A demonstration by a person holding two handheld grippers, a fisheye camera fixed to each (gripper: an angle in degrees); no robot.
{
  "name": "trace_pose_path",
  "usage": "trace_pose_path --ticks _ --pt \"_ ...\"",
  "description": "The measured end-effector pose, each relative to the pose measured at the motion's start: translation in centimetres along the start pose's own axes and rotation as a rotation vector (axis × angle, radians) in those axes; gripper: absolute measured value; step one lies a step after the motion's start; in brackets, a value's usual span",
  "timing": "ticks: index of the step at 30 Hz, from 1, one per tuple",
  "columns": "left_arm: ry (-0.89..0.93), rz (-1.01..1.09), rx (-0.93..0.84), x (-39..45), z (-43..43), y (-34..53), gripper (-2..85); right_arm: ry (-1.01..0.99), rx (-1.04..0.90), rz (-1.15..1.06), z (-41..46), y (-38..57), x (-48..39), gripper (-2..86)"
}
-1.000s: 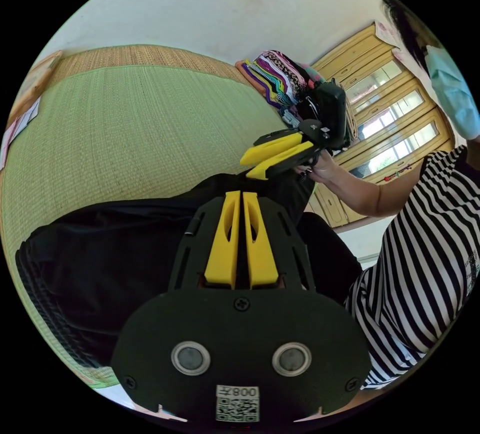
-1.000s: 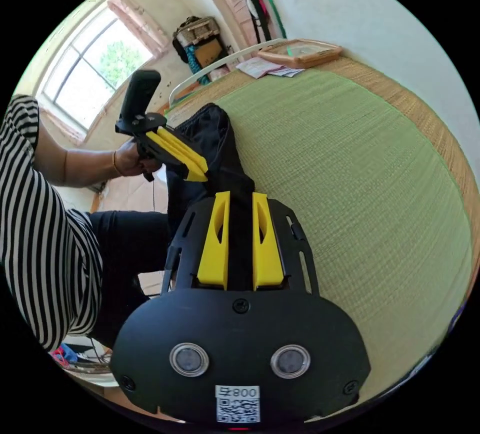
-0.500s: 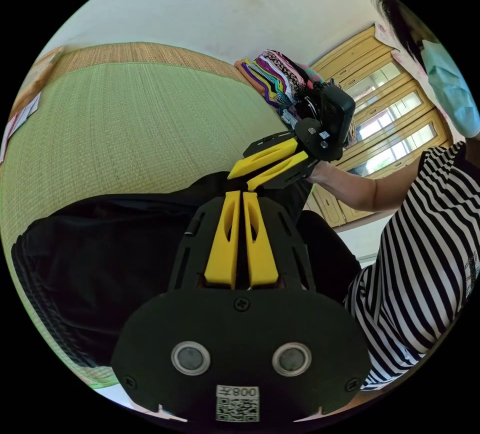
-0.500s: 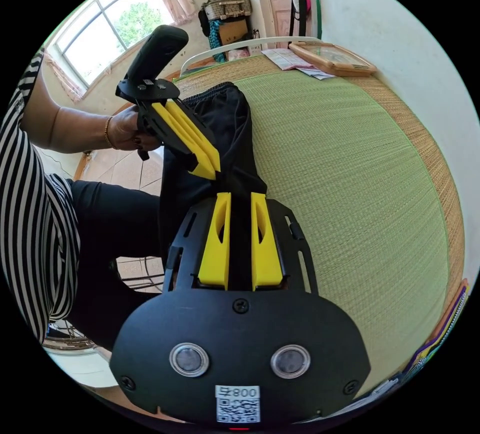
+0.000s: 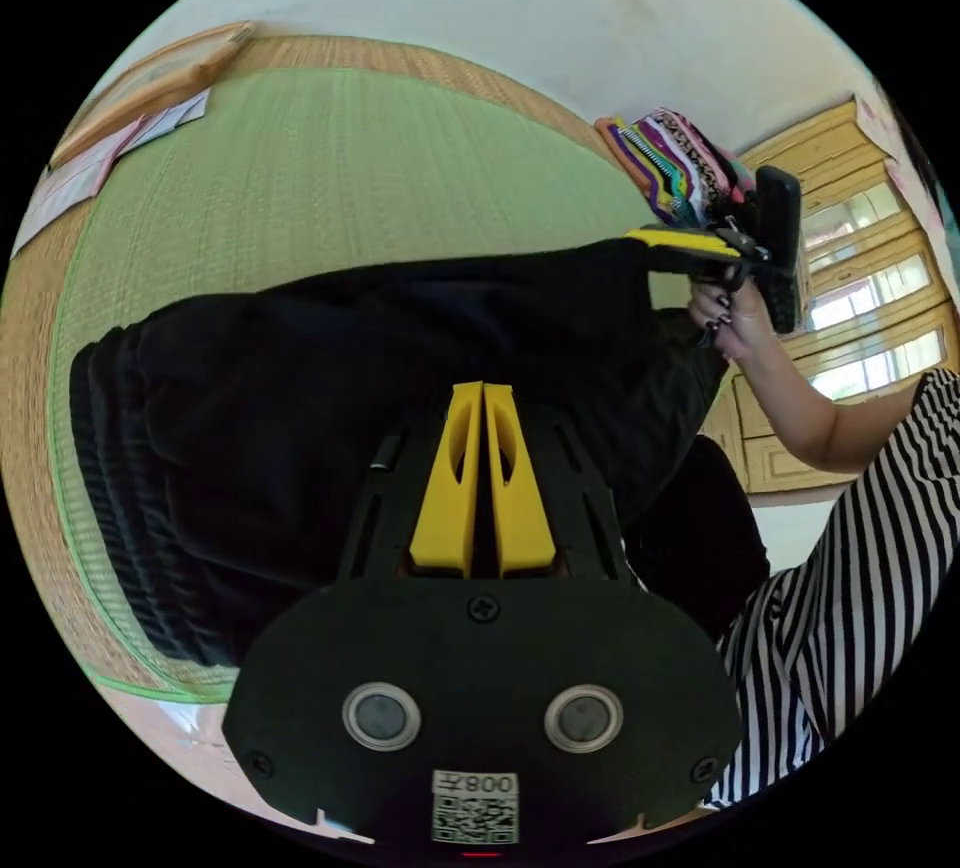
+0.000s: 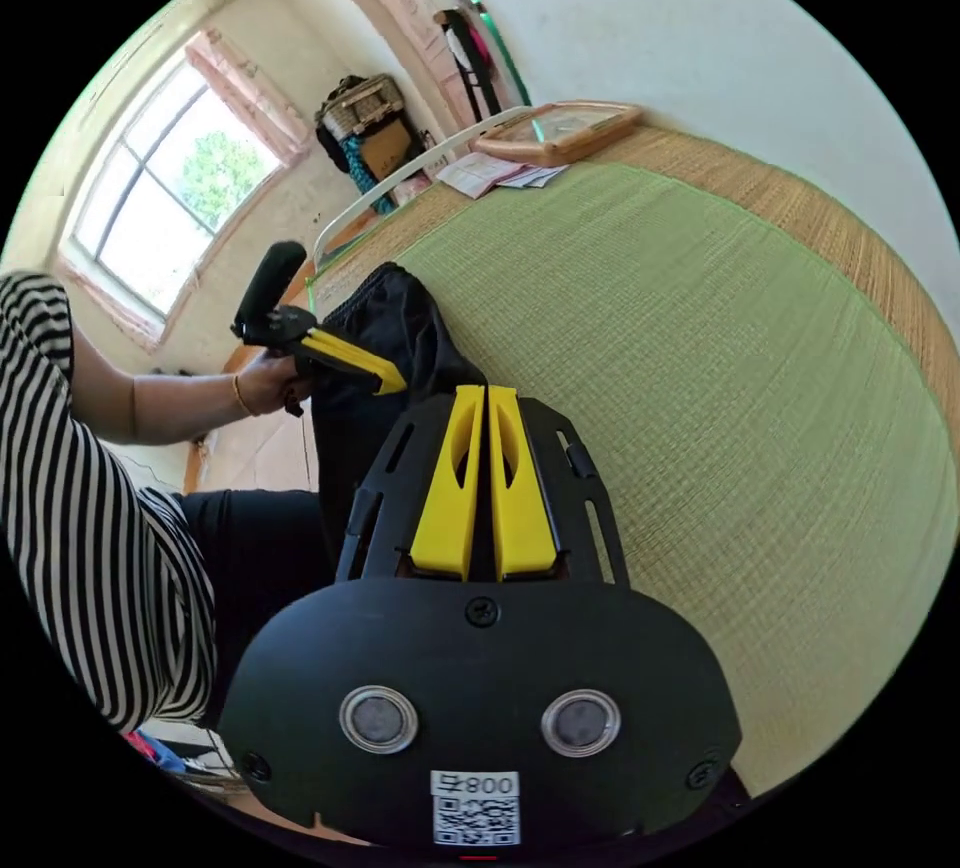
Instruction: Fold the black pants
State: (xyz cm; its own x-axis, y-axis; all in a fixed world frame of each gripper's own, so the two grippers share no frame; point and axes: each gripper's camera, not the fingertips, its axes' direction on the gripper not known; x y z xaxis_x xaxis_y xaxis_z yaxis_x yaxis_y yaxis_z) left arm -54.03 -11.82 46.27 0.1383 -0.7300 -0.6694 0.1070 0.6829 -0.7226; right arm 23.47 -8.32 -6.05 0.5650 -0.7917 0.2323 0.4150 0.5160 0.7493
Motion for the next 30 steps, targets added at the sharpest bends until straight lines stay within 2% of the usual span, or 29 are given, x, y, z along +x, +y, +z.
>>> trace_pose_path --ticks 6,14,17,24,30 --pt "0.05 -0.032 0.028 -0.8 0.2 -0.2 0.2 -0.139 -0.002 0.243 0.9 -1.2 7.4 0.3" --pt "0.078 -0.049 0.033 -1.0 0.1 -0.9 0.4 -0.222 -0.042 0.412 2.2 -2.1 13.1 0.3" --pt "0.086 -0.076 0.031 -0.8 -0.1 -1.4 0.9 -0.225 -0.043 0.42 1.8 -2.2 14.0 0.2" --pt "0.161 0.093 0.122 1.8 -0.9 -6.4 6.1 -0.205 0.033 0.414 -1.0 -1.5 14.7 0.2" --pt "0.171 0.205 0.007 3.0 2.5 -12.7 7.9 -0.073 0.02 0.365 -4.0 1.0 13.0 1.3"
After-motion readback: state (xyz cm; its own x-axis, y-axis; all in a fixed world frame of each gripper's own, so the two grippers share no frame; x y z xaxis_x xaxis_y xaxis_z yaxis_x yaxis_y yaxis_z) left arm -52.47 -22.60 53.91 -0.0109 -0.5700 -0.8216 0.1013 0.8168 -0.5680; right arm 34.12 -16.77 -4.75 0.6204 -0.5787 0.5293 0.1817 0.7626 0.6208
